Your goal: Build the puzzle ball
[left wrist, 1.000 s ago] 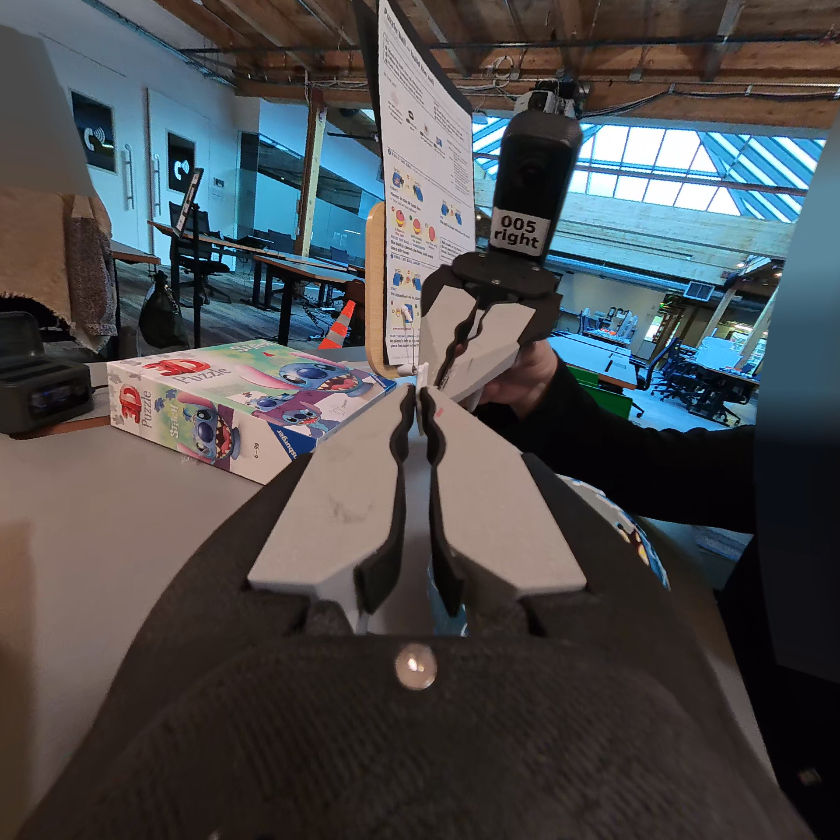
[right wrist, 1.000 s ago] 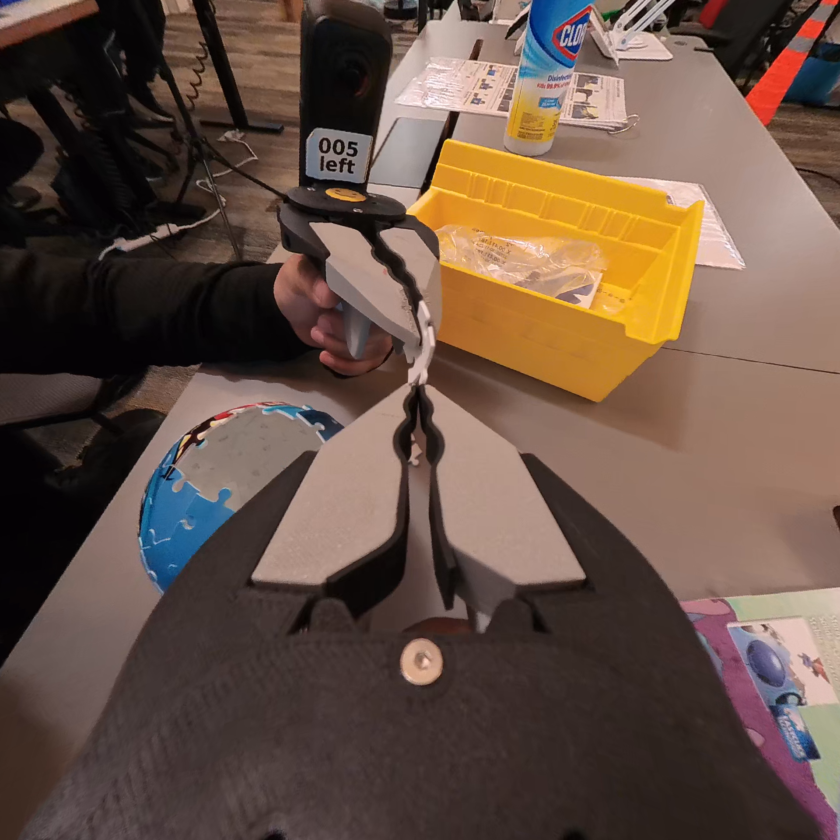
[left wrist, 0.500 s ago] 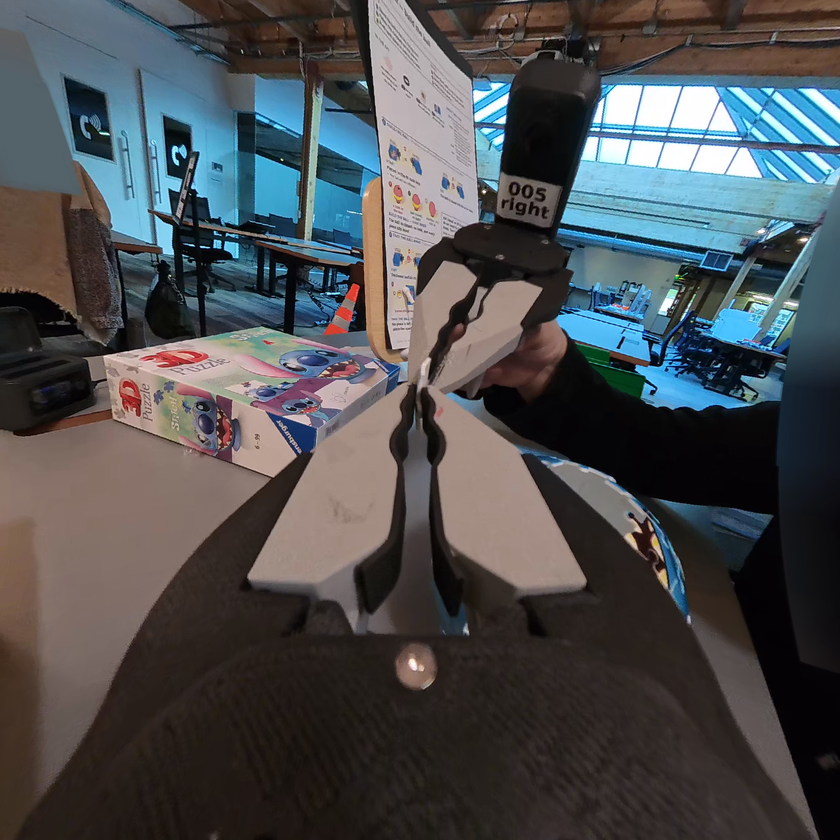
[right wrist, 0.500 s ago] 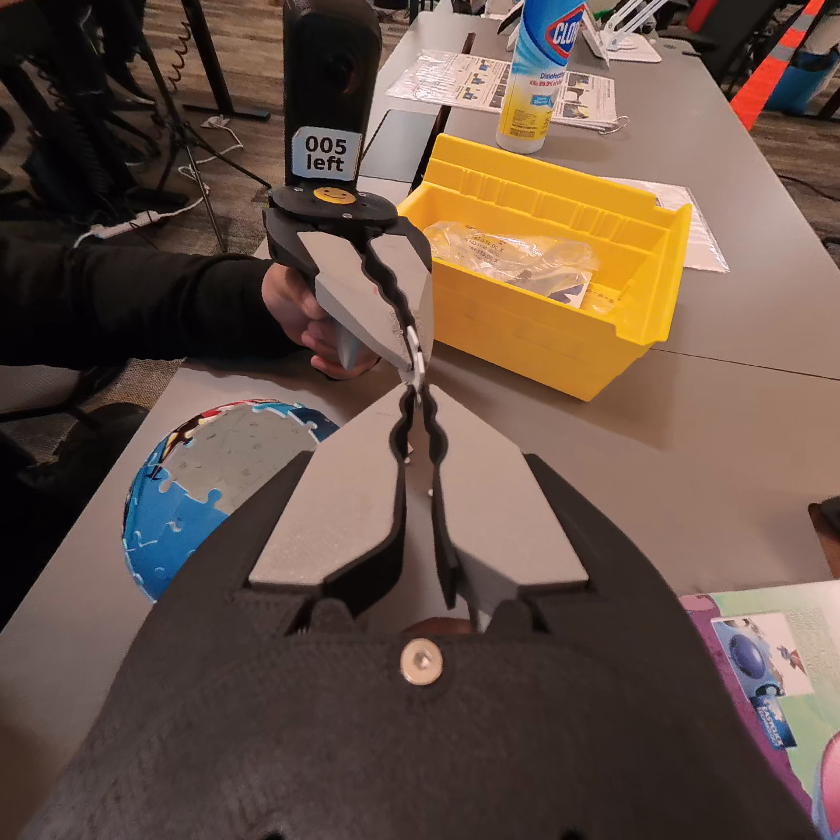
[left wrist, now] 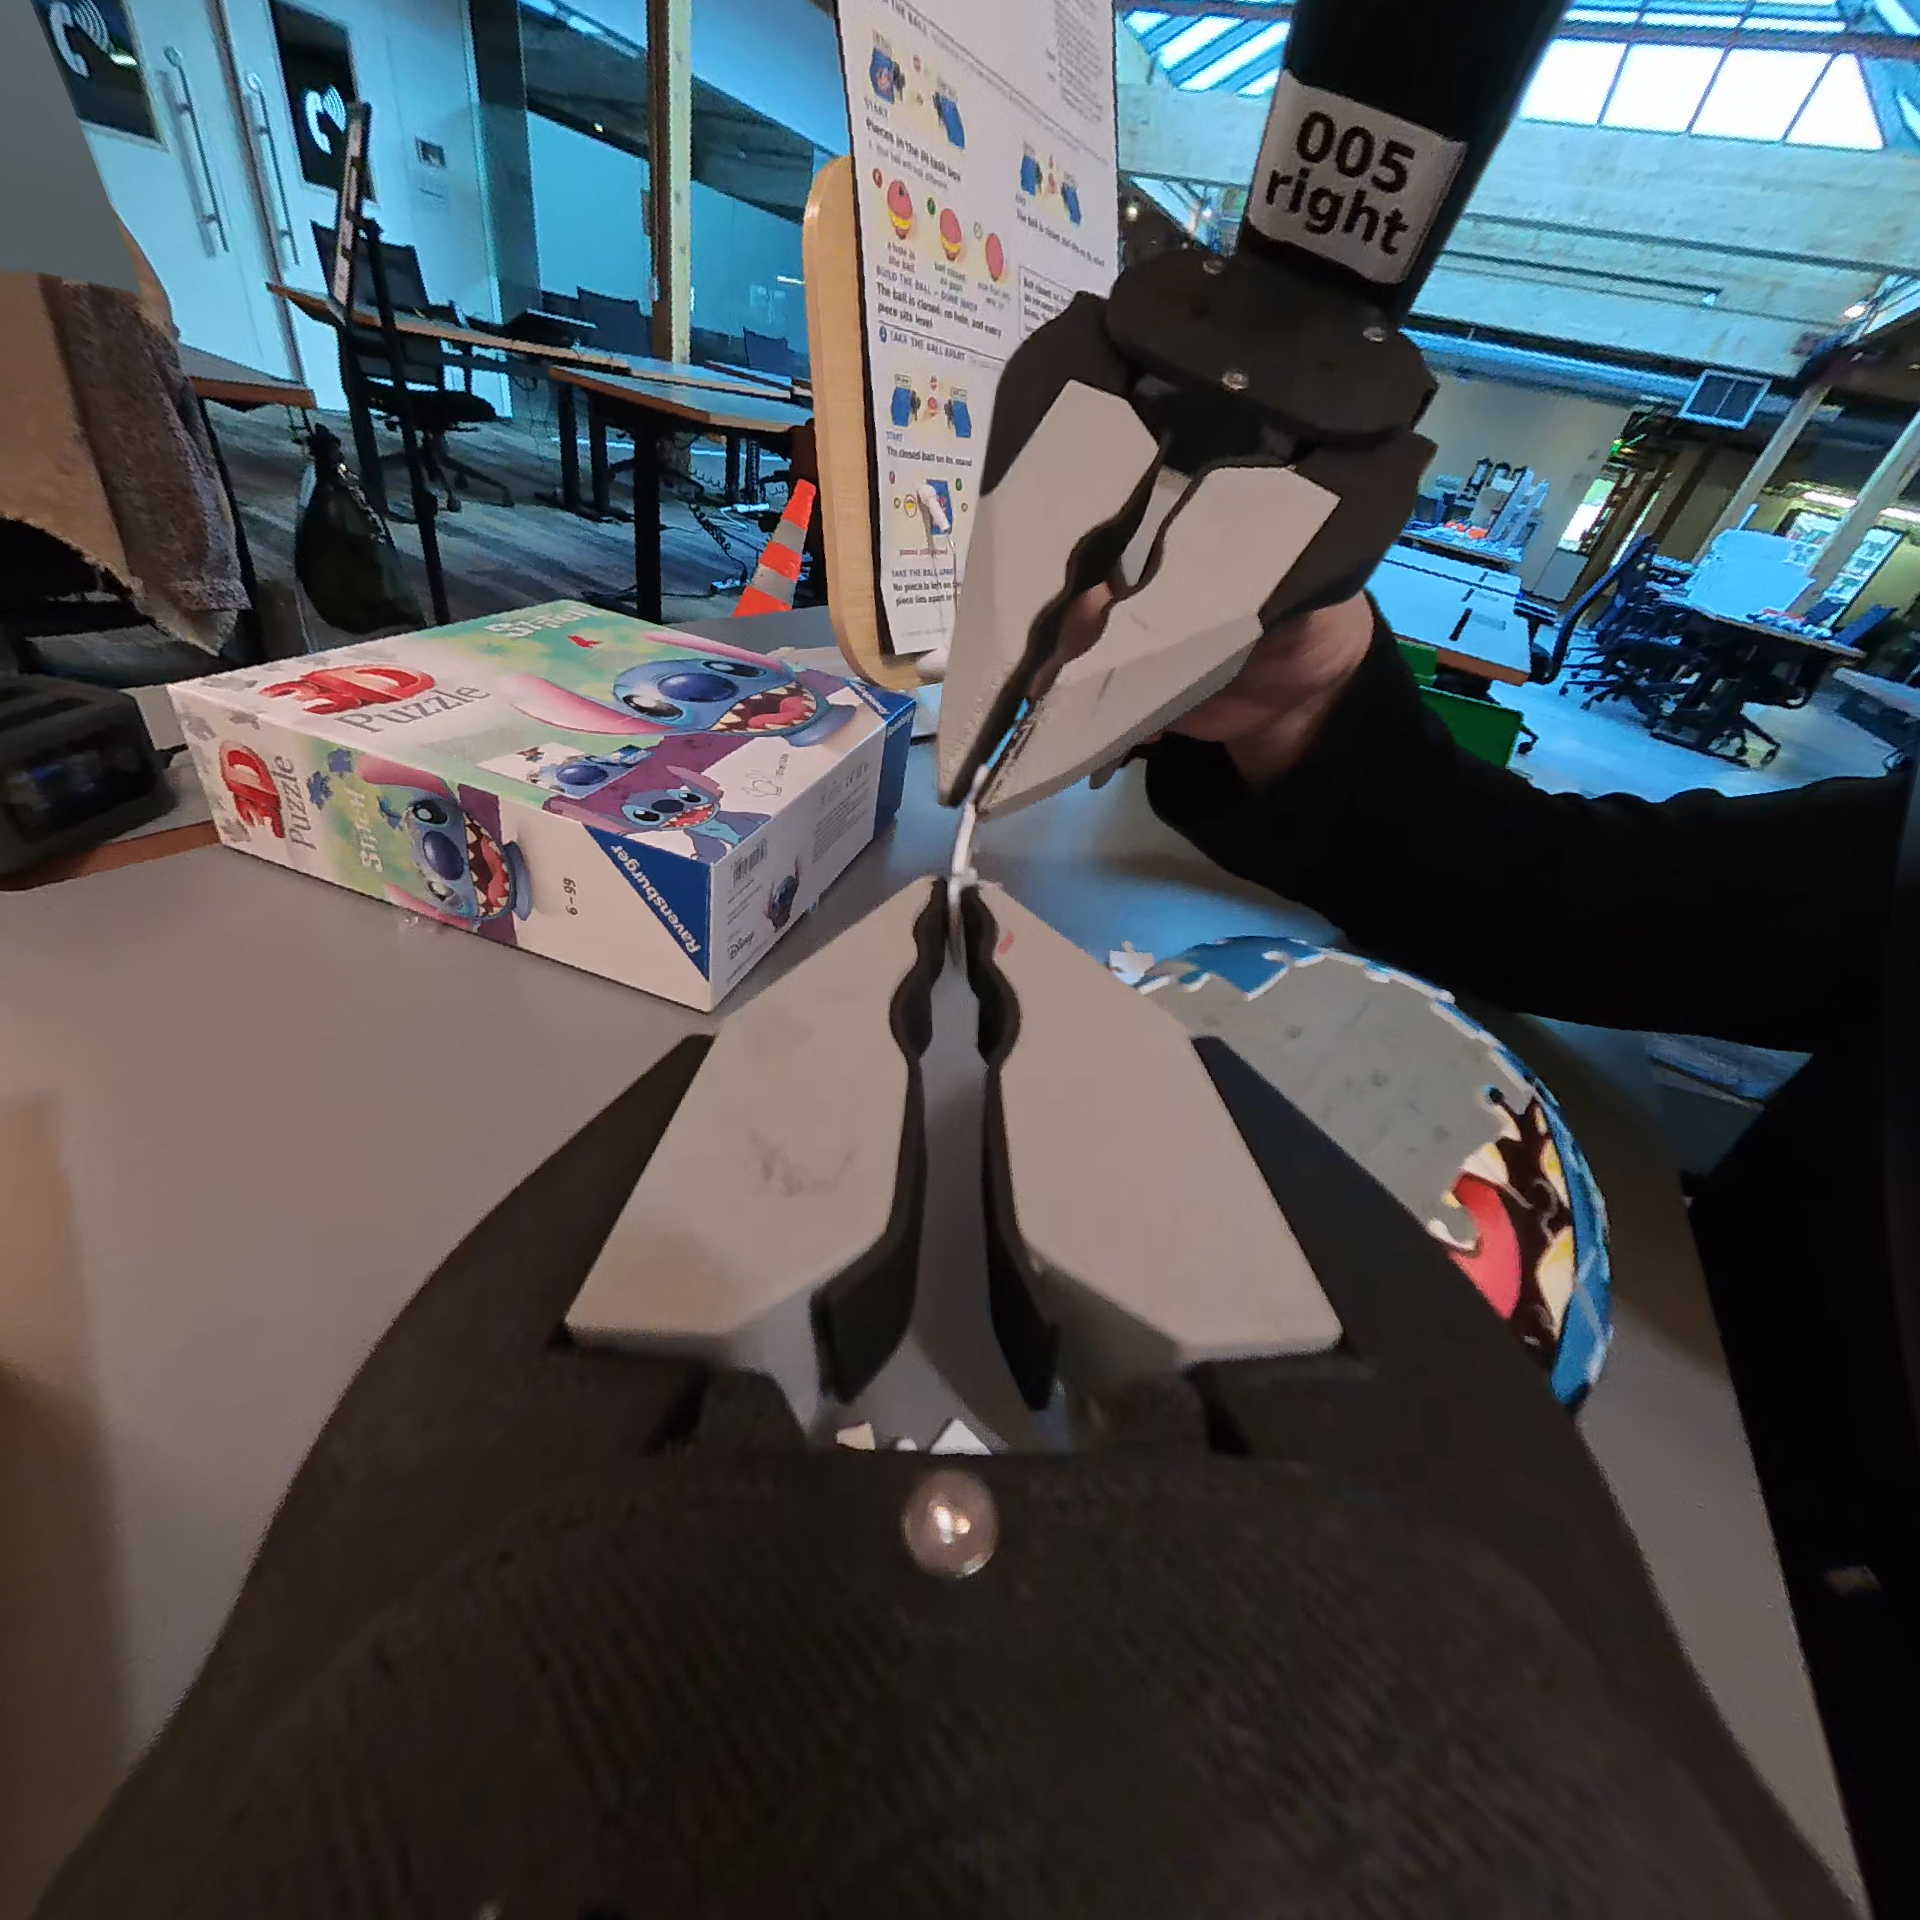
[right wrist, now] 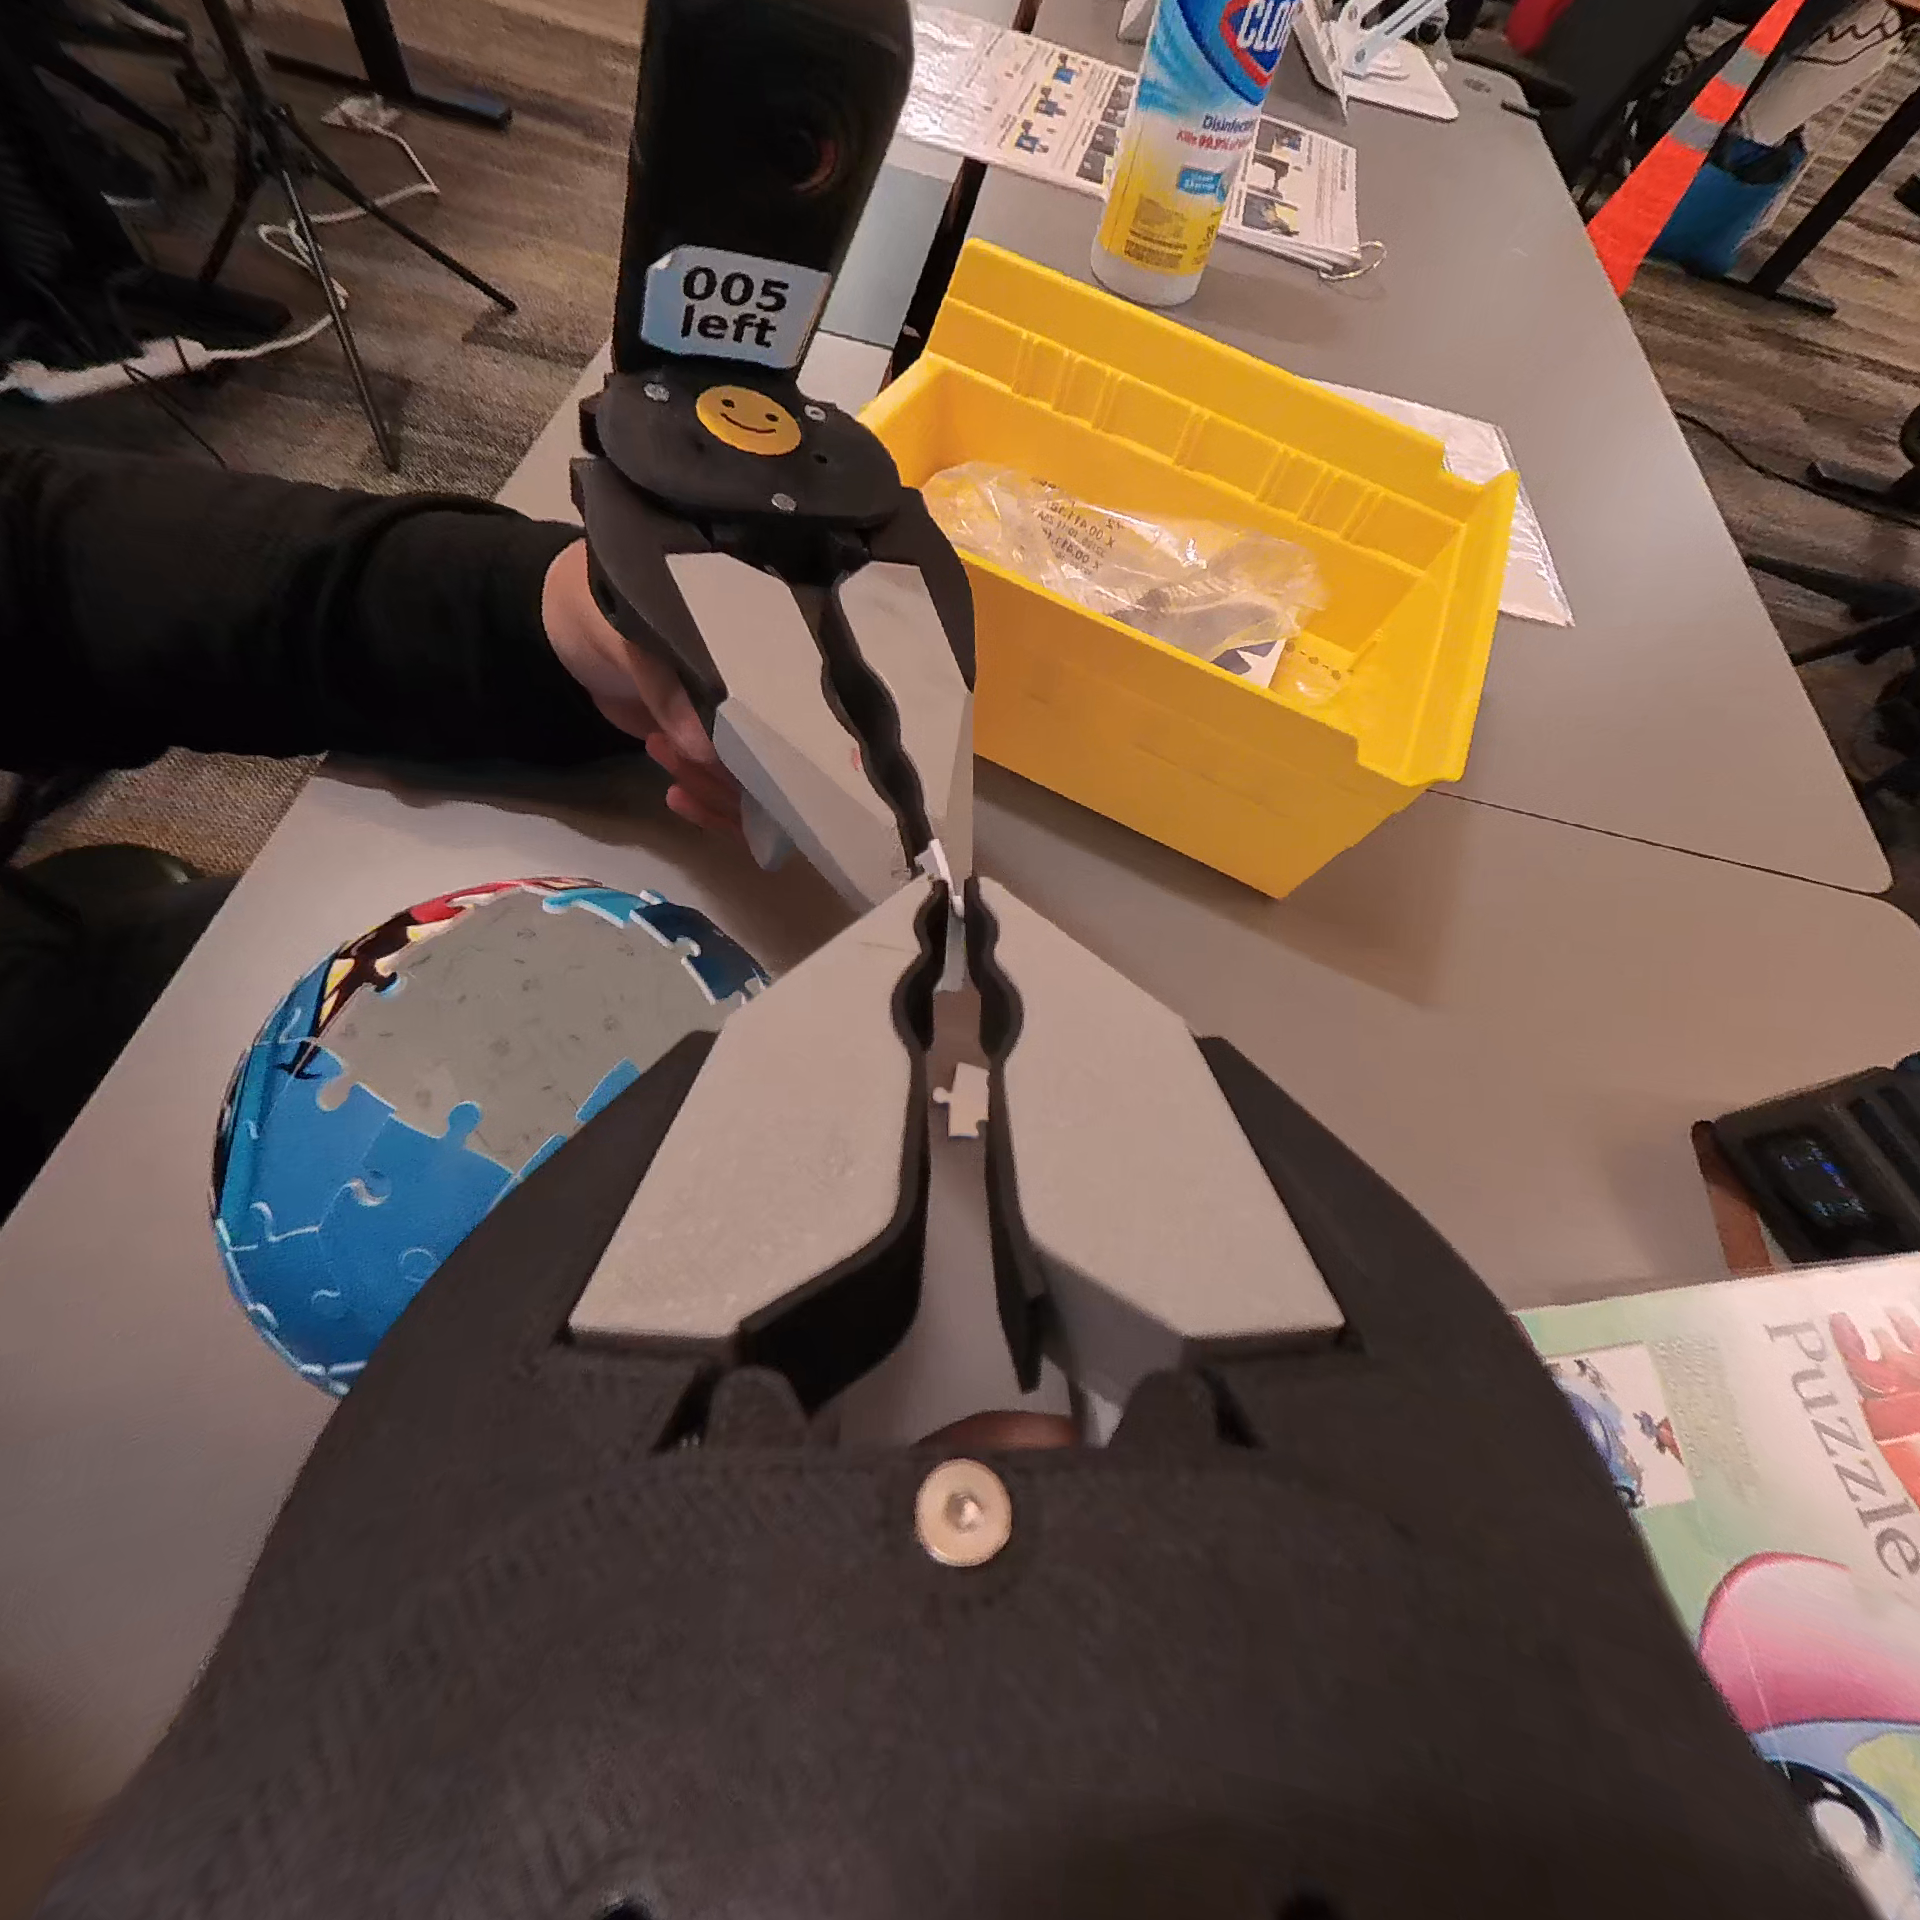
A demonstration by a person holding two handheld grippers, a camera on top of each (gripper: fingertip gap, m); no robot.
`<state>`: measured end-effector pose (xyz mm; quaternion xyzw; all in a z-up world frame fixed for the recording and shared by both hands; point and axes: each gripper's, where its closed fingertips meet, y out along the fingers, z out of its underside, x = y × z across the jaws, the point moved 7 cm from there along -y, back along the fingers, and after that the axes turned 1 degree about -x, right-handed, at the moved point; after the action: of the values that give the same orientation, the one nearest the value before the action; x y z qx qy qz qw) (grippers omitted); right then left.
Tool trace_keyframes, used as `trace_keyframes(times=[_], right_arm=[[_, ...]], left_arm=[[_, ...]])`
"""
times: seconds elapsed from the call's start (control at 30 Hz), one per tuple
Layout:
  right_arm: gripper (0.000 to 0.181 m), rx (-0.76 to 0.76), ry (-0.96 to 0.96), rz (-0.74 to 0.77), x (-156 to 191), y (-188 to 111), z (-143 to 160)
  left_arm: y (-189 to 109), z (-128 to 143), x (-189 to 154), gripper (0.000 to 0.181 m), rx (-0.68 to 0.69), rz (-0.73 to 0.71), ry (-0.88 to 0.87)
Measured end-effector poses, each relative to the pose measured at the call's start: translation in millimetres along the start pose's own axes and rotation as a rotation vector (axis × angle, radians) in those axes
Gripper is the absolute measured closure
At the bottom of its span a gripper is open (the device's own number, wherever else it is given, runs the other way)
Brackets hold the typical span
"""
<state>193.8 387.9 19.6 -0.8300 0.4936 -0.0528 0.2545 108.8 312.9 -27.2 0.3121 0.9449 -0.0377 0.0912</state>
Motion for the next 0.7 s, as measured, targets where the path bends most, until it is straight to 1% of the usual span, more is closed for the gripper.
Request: trace_keyframes(times=[0.03,0.13,0.17,0.23,0.3,0.4,0.57,0.7], right_arm=[[0.181,0.005,-0.004,-0.004,1,-1,0],[0.181,0.027,-0.013,-0.006,0,-5,2],[0.181,0.047,-0.013,-0.025,1,-5,5],[0.181,0.105,-0.013,-0.081,7,-4,13],[0.181,0.161,-0.049,-0.088,12,0,20],[0.181,0.181,-0.095,-0.107,19,5,22],[0.181,0.142,-0.084,-0.144,25,4,15],[0.181,0.135,-0.052,-0.167,24,8,18]], left_arm=[[-1,0,0,0.180,-0.001,0.007,-0.007],[-8,-6,-1,0.166,-0.031,0.030,-0.008],[-12,-9,1,0.164,-0.050,0.024,-0.013],[-19,-14,5,0.165,-0.081,0.006,-0.032],[-25,-17,9,0.167,-0.104,-0.010,-0.057],[-29,-18,15,0.170,-0.117,-0.024,-0.086],[-22,-12,14,0.170,-0.067,-0.020,-0.085],[-14,-4,7,0.170,0.009,0.005,-0.054]])
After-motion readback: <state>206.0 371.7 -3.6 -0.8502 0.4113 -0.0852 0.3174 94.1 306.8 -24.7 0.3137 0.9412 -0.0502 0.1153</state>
